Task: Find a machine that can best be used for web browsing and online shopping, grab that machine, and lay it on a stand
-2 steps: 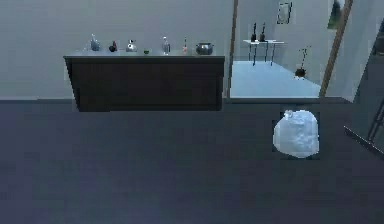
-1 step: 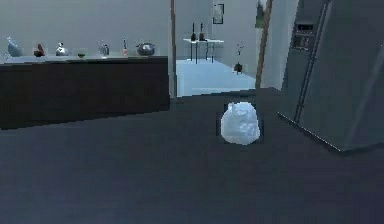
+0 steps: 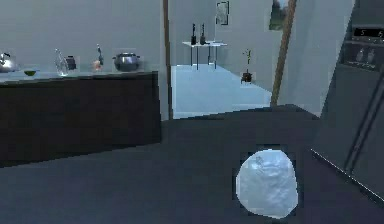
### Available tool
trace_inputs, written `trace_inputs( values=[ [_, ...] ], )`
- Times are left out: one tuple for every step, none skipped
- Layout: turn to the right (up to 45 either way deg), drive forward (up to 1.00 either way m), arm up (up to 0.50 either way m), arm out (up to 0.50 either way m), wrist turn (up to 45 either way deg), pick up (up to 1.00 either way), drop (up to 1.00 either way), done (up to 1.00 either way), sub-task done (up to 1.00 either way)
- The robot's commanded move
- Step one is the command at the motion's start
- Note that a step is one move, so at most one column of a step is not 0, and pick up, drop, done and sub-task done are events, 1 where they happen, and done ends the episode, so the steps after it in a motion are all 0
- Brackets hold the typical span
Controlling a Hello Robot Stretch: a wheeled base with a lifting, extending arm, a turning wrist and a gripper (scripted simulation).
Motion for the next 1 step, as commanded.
trace_inputs(
  values=[
    [0.0, 1.0, 0.0, 0.0, 0.0, 0.0, 0.0, 0.0, 0.0]
  ],
)
